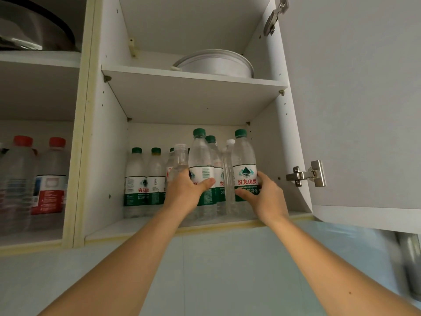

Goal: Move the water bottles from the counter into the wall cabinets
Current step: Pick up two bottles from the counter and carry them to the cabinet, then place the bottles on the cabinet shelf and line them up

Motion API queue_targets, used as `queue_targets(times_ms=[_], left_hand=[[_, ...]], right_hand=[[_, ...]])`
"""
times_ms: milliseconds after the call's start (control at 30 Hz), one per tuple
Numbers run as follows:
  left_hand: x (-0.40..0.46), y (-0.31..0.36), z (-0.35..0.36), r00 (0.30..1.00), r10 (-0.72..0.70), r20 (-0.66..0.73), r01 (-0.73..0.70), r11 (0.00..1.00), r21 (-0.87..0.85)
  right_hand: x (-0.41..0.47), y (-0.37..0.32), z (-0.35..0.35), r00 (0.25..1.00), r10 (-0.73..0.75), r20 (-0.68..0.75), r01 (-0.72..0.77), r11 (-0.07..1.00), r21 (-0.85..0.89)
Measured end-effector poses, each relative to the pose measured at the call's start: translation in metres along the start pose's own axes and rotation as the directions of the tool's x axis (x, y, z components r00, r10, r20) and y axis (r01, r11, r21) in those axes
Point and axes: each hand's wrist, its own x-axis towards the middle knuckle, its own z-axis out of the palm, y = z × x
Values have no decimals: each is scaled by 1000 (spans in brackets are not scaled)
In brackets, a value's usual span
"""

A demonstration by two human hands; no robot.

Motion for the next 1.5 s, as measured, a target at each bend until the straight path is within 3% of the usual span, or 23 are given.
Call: queue_targets(times_ms=[267,400,567,733,933,1167,1233,1333,1500], left_hand=[[-6,1,15,993,-33,-111,60,965,254],[-16,-1,-2,995,32,-99,-7,970,245],[-58,3,-57,940,274,-202,-232,950,211],[-124,-14,-130,905,350,-242,-336,937,100],[-226,-106,-200,970,142,-198,-145,989,2],[-341,-238,-245,974,-226,2,225,973,58],[-380,-280,-254,925,-358,125,338,928,153],[-441,-342,-266,772,-565,291,464,814,349],[-525,-417,-286,498,-811,308,592,578,562]], right_hand=[[-7,-1,6,999,27,-47,-32,994,-109],[-20,-13,9,978,-71,-195,31,980,-199],[-74,-49,20,912,-300,-279,318,948,23],[-157,-87,61,916,-369,-156,391,909,144],[-281,-110,139,939,-320,130,285,931,229],[-414,-100,226,900,-20,436,-62,983,174],[-454,-93,248,843,84,531,-167,980,109],[-513,-77,280,691,257,675,-326,945,-26],[-605,-57,321,412,423,807,-441,868,-230]])
